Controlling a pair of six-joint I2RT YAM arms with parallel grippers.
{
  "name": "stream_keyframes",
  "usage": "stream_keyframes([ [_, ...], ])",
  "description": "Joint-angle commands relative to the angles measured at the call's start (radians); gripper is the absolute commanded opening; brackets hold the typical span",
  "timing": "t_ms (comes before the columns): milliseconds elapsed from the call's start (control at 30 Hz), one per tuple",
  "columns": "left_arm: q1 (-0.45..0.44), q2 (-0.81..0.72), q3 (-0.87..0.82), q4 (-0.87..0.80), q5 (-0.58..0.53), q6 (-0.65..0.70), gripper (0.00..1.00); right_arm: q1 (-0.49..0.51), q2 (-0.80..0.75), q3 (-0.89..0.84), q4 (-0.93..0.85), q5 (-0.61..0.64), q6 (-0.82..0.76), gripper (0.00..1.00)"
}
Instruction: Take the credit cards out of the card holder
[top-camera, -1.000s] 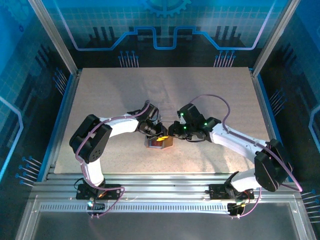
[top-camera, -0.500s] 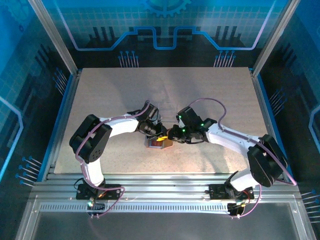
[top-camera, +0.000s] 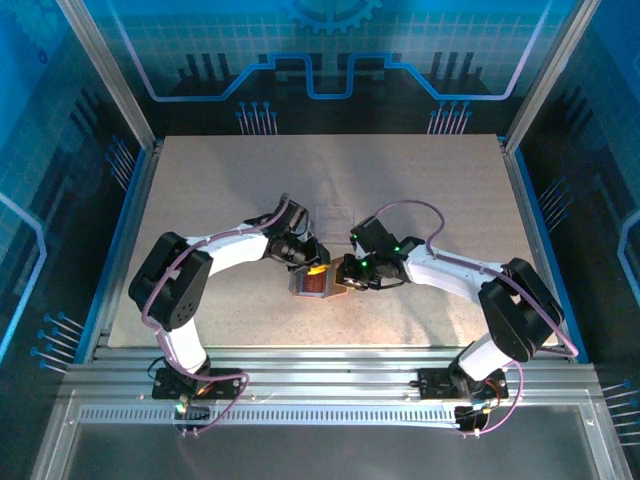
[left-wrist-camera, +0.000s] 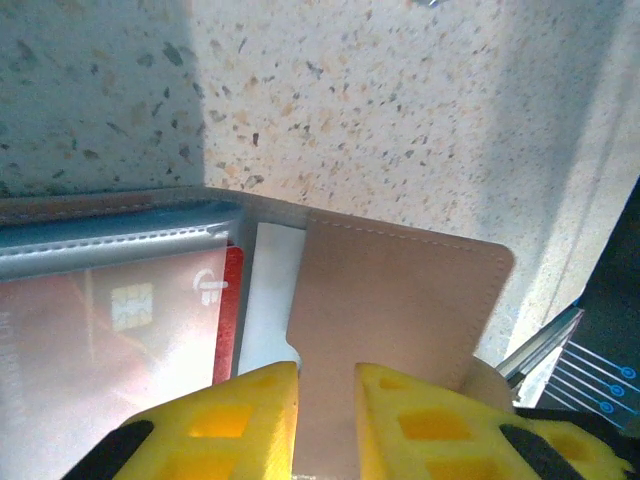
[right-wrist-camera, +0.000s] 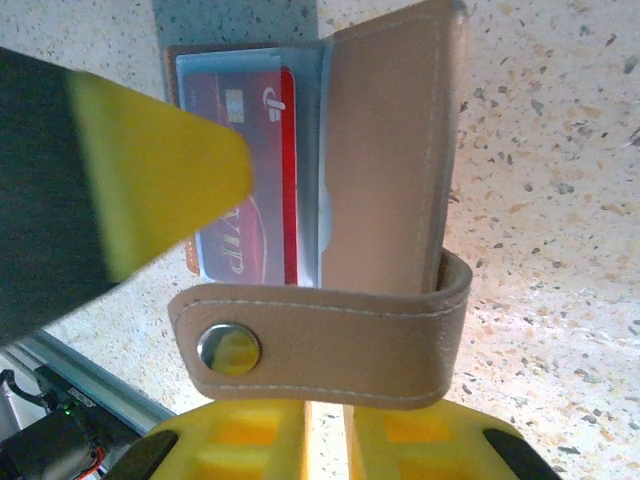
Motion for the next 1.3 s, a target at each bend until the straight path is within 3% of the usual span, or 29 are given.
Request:
stream_keyframes([
  [0, 0.022, -0.045, -0.022, -0.043, 0.006, 0.032, 0.22, -0.011, 0.018, -0.012, -0.009, 0.012, -0.016, 0.16],
  [933, 0.059, -0.006, -0.102, -0.123, -0.094, 0.127, 0.17, -0.030, 0.171, -0.040, 0.029, 0.058, -0.039, 0.12],
  [1267, 0.057, -0.063, -0.055, -0.115, -0.068, 0.122, 0.19, -0.030, 0.114, 0.029, 0.027, 0.006, -0.039, 0.13],
])
